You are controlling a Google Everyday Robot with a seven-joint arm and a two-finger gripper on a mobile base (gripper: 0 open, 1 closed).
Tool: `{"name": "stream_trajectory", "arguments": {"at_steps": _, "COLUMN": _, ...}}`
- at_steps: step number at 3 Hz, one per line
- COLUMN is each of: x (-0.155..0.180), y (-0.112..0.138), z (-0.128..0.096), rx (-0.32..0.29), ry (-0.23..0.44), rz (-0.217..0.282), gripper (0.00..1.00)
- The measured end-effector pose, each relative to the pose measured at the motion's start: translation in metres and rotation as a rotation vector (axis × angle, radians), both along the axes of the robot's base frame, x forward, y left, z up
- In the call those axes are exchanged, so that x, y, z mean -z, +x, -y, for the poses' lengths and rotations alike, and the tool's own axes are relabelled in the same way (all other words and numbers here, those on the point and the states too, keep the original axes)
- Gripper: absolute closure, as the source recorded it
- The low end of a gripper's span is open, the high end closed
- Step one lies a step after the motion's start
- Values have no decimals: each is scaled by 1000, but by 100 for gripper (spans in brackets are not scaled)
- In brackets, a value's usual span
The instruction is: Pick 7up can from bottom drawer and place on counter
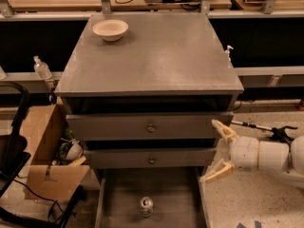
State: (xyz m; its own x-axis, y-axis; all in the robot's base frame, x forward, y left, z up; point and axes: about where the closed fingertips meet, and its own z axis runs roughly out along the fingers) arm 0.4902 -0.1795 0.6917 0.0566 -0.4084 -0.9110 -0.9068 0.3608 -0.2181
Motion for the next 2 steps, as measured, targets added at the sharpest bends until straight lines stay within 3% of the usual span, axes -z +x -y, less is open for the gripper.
{"name": "stream_trajectory", "arguments": {"at_steps": 1, "x": 64, "y": 9, "z": -2, "rx": -22, "ry": 67, "rz": 81, "gripper": 0}}
{"name": "stream_trajectory", "arguments": {"at_steps": 2, "x": 147, "y": -11, "z": 11, "rx": -33, "ry": 117, "rz": 115, "gripper": 0}}
